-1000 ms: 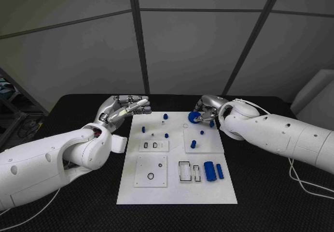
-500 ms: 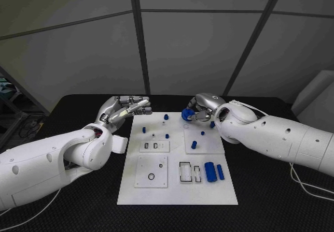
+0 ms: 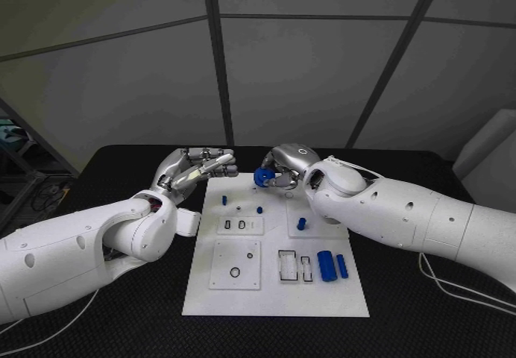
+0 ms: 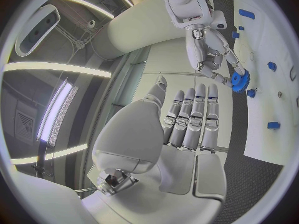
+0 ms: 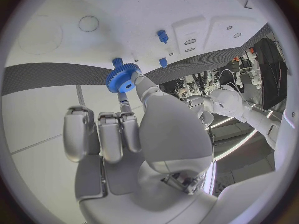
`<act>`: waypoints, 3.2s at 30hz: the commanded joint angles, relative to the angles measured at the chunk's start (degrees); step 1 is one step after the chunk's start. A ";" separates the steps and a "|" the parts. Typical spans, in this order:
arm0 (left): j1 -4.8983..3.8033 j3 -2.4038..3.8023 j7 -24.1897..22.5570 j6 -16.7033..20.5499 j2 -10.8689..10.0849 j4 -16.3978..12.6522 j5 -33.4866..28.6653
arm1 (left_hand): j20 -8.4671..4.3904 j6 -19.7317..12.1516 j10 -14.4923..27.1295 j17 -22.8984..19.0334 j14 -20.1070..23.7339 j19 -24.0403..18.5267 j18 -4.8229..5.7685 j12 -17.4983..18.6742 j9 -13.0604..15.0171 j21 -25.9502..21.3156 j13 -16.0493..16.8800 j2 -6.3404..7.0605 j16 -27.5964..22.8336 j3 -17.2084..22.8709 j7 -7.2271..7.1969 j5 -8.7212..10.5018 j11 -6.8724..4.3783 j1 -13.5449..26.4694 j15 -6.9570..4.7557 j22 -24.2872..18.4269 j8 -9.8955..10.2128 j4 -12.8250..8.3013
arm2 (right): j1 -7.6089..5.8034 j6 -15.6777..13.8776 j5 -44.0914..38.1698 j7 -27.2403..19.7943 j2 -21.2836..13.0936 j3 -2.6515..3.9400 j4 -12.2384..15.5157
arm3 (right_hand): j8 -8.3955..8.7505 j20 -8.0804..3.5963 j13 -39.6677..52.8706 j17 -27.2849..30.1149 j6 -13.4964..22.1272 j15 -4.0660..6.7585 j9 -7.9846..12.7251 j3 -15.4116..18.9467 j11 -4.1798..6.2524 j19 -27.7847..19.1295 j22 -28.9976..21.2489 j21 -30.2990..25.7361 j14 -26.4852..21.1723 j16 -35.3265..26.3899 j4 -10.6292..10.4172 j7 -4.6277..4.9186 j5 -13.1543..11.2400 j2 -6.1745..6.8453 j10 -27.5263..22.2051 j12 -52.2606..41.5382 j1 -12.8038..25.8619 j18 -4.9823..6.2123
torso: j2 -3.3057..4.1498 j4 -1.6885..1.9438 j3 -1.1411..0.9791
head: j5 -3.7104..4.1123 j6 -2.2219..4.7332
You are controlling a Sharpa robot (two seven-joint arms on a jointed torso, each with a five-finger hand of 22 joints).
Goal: Assemble the parts on the task board
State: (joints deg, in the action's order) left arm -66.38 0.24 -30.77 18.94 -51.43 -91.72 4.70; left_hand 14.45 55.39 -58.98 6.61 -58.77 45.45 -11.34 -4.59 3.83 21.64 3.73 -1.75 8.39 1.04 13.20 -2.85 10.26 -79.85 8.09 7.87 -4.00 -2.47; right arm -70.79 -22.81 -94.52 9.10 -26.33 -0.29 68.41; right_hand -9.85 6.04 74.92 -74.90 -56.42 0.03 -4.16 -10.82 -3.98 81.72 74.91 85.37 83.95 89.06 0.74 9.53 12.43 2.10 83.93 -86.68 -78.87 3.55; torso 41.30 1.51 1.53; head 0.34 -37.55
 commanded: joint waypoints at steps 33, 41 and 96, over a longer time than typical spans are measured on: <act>-0.07 0.07 0.01 -0.30 0.78 0.58 0.09 | 0.05 0.07 0.03 -0.10 -0.15 0.26 0.81 -0.03 -0.04 -0.15 -0.07 -0.80 0.21 0.13 0.09 -0.35 0.07 0.03 -0.07 -0.08 0.15 -0.47 | 2.13 2.48 -1.91 0.08 4.93 -0.10 -4.31 | 1.45 0.28 9.32 -12.97 -0.18 -0.07 0.36 -1.50 -0.15 -0.05 2.58 0.08 5.57 0.21 0.24 -0.58 -0.86 0.95 1.56 0.72 2.12 -0.92 | 0.05 -0.08 -0.06 | -0.64 -0.53; -0.07 0.07 0.07 -0.28 0.82 0.65 0.09 | 0.04 0.06 0.06 -0.12 -0.17 0.30 0.81 -0.01 -0.05 -0.15 -0.07 -0.93 0.22 0.23 0.13 -0.36 0.10 0.01 -0.06 -0.10 0.17 -0.54 | 2.14 3.38 -1.69 0.18 5.28 -0.10 -4.82 | 3.99 0.97 8.27 -12.74 2.84 -0.86 0.48 -1.28 -1.05 -0.42 2.15 -0.12 5.52 0.13 0.02 0.39 -4.74 1.72 0.64 1.53 3.98 -0.83 | 0.04 -0.10 -0.06 | -0.68 -0.51; 0.08 0.05 0.00 -0.53 0.09 1.14 0.09 | 0.04 0.00 0.12 -0.15 -0.20 0.34 0.82 0.03 -0.06 -0.15 -0.08 -1.04 0.23 0.35 0.18 -0.36 0.13 -0.06 -0.06 -0.13 0.21 -0.67 | 2.08 1.95 32.71 -22.74 -20.66 -0.10 2.28 | 5.88 1.44 4.22 -10.78 2.71 -1.17 0.12 -1.48 -1.36 -3.18 -1.43 -1.86 5.01 -0.71 2.89 0.73 1.72 3.02 -3.19 4.90 2.22 -0.04 | -0.69 -1.74 -0.44 | 1.43 -0.13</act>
State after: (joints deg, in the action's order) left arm -66.28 0.24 -30.47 18.95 -51.33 -90.56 4.70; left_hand 14.45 55.39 -58.98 6.53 -58.77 45.45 -11.35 -4.59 3.83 21.64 3.73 -2.28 8.39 1.42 13.20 -2.85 10.26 -79.92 8.09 7.79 -4.00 -2.85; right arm -68.64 -23.75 -63.42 -11.93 -47.12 -0.41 70.91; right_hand -4.14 7.36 74.91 -74.91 -54.16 -1.33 -4.12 -12.28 -5.41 78.92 73.54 83.77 84.05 88.63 3.34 10.23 13.85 4.50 81.05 -82.06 -76.60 3.56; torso 40.58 -0.23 1.19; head 1.68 -37.58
